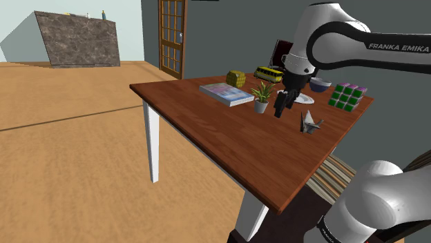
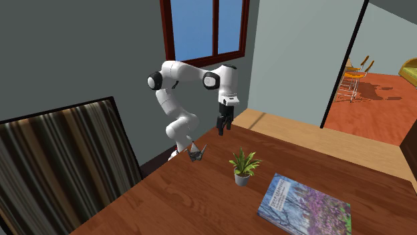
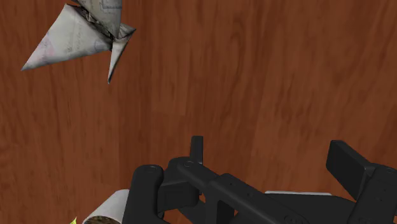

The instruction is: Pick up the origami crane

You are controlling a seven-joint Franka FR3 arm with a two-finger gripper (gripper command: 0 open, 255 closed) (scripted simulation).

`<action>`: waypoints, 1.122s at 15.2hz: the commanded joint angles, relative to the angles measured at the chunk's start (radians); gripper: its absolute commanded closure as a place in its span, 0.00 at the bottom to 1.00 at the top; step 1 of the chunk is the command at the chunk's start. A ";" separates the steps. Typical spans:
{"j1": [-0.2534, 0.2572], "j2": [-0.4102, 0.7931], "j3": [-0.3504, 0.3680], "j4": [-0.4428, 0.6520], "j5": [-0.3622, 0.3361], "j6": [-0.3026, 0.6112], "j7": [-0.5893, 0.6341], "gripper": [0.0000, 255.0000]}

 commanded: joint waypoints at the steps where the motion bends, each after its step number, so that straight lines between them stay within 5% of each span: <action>1: 0.000 0.000 0.000 0.000 0.000 0.000 0.000 0.00; 14: -0.165 -0.125 -0.319 -0.114 -0.119 0.039 -0.189 0.00; 17: -0.179 -0.131 -0.345 -0.145 -0.133 0.067 -0.200 0.00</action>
